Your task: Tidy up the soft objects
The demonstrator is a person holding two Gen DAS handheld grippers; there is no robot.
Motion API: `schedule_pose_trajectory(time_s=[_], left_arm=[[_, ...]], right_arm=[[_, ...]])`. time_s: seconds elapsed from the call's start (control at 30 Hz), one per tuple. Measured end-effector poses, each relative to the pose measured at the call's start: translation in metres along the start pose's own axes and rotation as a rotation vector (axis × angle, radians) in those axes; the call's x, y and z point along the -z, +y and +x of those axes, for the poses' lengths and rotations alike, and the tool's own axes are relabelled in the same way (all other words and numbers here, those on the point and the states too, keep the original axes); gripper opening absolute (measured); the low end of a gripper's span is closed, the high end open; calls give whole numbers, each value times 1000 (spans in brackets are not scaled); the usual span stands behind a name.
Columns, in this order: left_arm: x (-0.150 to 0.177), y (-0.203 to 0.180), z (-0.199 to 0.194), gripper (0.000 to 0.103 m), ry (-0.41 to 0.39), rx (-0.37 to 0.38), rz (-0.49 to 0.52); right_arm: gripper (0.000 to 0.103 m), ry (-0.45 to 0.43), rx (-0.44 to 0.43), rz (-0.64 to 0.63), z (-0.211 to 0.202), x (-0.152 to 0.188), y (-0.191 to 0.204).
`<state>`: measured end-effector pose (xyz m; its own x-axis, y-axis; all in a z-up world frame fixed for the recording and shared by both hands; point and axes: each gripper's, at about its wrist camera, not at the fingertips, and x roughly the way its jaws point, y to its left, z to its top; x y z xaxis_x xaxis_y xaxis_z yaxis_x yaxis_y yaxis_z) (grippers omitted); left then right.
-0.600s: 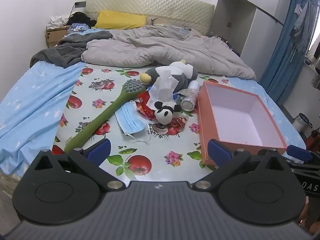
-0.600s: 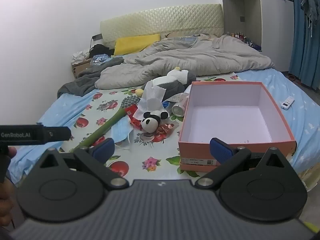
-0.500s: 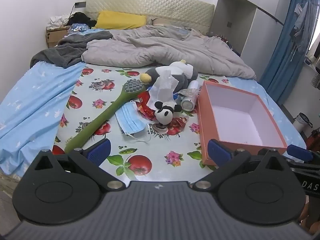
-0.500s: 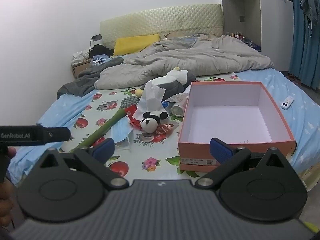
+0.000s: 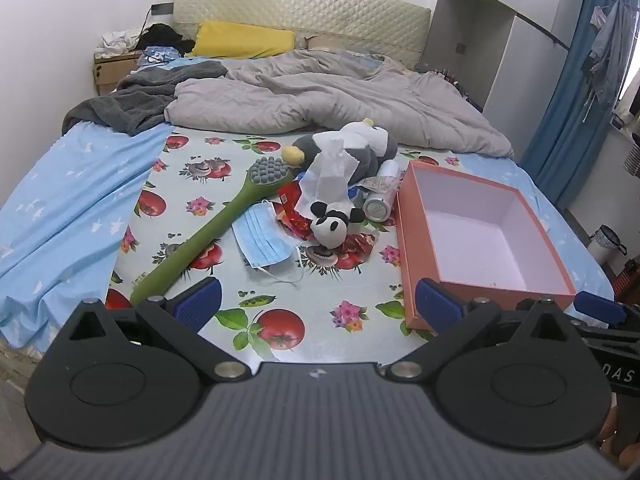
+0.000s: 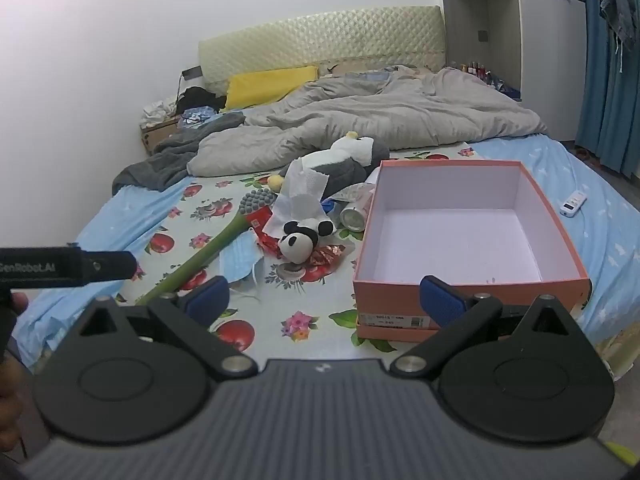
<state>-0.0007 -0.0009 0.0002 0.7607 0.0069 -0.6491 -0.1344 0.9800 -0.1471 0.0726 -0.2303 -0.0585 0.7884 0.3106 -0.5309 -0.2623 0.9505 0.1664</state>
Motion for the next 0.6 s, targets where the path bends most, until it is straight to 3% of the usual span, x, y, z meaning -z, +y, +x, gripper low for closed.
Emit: schedule_pose_trajectory(time_s=[0.6], left_arm=[[1, 0, 1, 103, 2, -2, 5]], right_arm=[[103, 12, 14, -11, 4, 5, -1]])
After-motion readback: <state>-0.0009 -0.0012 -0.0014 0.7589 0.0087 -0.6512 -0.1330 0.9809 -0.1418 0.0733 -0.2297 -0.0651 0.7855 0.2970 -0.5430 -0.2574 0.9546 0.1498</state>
